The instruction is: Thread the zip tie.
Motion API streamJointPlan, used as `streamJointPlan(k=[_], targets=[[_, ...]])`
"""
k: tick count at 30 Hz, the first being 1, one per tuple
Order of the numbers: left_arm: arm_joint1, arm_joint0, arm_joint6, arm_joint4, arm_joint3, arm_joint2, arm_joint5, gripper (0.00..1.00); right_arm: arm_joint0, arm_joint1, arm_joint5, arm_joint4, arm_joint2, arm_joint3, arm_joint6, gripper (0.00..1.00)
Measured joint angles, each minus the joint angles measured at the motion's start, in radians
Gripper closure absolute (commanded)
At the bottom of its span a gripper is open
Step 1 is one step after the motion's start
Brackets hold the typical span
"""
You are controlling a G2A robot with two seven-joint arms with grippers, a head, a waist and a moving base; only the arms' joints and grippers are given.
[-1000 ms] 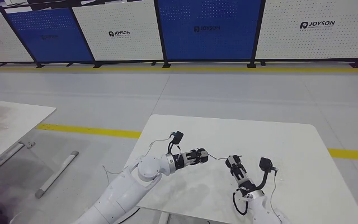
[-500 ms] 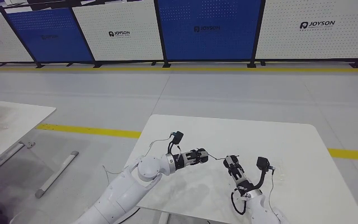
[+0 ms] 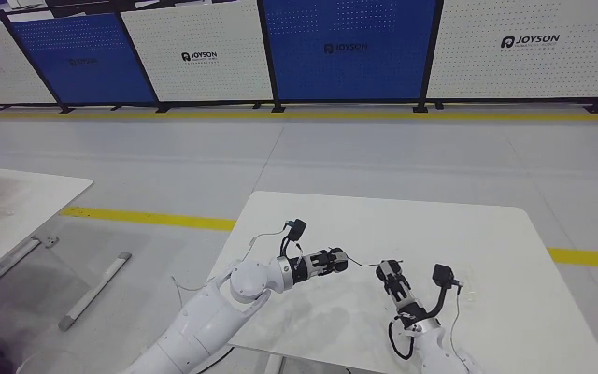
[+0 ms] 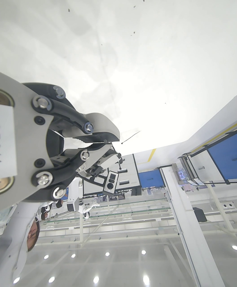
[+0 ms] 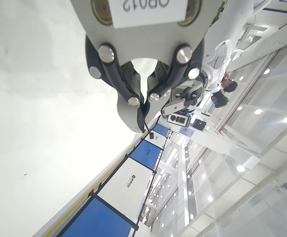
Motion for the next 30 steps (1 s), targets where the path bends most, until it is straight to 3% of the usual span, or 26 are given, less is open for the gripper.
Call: streamJointPlan(k=[11, 30], targets=[[0.000, 0.000, 0.000, 0.000, 0.000, 0.000, 0.000, 1.00, -0.005, -0.009, -0.022, 0.002, 0.017, -0.005, 0.014, 1.00], [0.000, 0.000, 0.000, 0.000, 0.000, 0.000, 0.000, 1.00, 0.008, -0.028, 0.002, -0.012, 0.018, 0.013, 0.048, 1.00]])
